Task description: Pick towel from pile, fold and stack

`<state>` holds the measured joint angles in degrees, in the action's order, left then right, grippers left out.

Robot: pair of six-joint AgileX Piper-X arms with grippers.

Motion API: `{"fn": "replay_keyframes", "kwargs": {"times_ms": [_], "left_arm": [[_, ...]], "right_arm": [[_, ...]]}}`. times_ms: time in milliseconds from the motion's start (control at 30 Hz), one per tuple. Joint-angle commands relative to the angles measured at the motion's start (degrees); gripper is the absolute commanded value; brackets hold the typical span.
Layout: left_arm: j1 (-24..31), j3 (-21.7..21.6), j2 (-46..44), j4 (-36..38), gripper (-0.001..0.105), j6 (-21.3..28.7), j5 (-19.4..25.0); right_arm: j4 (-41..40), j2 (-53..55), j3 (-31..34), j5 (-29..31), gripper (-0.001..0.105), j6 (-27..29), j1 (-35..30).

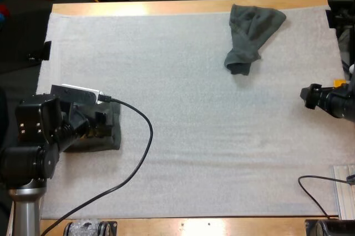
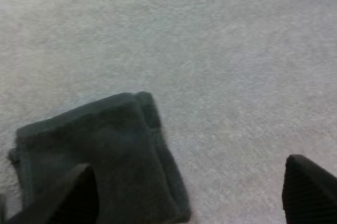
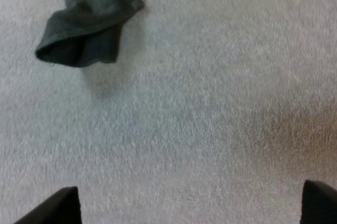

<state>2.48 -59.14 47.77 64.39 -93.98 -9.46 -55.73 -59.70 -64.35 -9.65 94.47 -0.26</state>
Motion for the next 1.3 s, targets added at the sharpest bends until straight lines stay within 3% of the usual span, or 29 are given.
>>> {"fn": "replay_keyframes", "kwargs": {"times_ms": [0, 233, 700, 1033, 1267], "left_arm": [[-0.3, -0.2, -1.1, 0.4, 0.069, 0.0, 1.2], [-0.3, -0.2, -6.5, 0.4, 0.069, 0.0, 2.6], [-0.3, -0.2, -25.6, -0.3, 0.069, 0.0, 2.9], [-0.3, -0.2, -35.3, 2.7, 0.069, 0.0, 2.9], [-0.3, -0.2, -42.4, 5.4, 0.069, 0.0, 2.8]], "right_arm": [[-0.9, 1.3, -0.2, 0.1, 0.079, 1.3, 0.0], [-1.2, 7.2, -0.2, 1.9, 0.079, 3.4, 0.0], [-2.6, 23.8, -0.2, 1.7, 0.079, 6.9, 0.0], [-3.6, 37.4, -0.2, 1.7, 0.079, 7.7, 0.0], [-9.6, 46.1, -0.2, 1.7, 0.079, 7.7, 0.0]]}}
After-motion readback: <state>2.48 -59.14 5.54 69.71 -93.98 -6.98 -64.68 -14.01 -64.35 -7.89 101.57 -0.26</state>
